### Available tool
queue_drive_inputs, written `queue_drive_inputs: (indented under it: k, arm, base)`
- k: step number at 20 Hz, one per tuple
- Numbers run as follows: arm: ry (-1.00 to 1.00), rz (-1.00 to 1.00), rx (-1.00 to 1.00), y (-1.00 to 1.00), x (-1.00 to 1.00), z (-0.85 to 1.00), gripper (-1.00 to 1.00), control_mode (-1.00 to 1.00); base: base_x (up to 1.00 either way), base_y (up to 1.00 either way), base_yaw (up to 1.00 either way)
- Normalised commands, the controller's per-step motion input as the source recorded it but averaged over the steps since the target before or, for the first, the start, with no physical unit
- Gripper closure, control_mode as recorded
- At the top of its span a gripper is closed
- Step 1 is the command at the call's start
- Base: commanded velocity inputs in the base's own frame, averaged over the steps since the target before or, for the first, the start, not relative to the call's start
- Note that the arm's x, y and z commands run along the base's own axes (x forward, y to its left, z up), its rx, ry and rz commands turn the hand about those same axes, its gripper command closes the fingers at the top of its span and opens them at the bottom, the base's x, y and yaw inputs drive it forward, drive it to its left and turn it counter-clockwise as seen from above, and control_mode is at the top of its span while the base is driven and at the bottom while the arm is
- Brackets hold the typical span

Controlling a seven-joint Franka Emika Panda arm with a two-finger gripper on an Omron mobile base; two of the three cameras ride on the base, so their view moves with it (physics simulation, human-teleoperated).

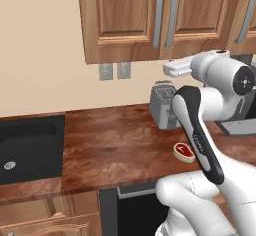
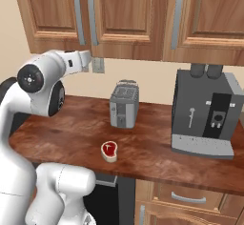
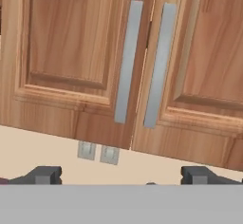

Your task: Retrieve the tupperware from the cabinet, then place the raw meat into the tupperware to avoid contamination.

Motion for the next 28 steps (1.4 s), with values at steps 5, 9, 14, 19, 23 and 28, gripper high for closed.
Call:
queue_drive_inputs:
  k: [5, 9, 14, 19, 23, 28]
  arm:
    - [-0.13, 0.0, 0.01, -0.05, -0.02, 0.25, -1.0, -1.0]
    - [-0.13, 0.0, 0.0, -0.04, -0.03, 0.22, -1.0, -1.0]
    - [-0.12, 0.0, 0.0, -0.03, -0.01, 0.2, -1.0, -1.0]
    - [-0.1, 0.0, 0.0, -0.05, 0.0, 0.16, -1.0, -1.0]
    - [-0.1, 0.0, 0.0, -0.06, 0.0, 0.12, -1.0, -1.0]
    - [-0.09, 0.0, 0.0, -0.11, 0.0, 0.11, -1.0, -1.0]
  base:
    - [0.0, 0.0, 0.0]
    - [0.0, 0.0, 0.0]
    - [0.0, 0.0, 0.0]
    - [0.0, 0.0, 0.0]
    - [0.0, 0.0, 0.0]
    - [0.0, 0.0, 0.0]
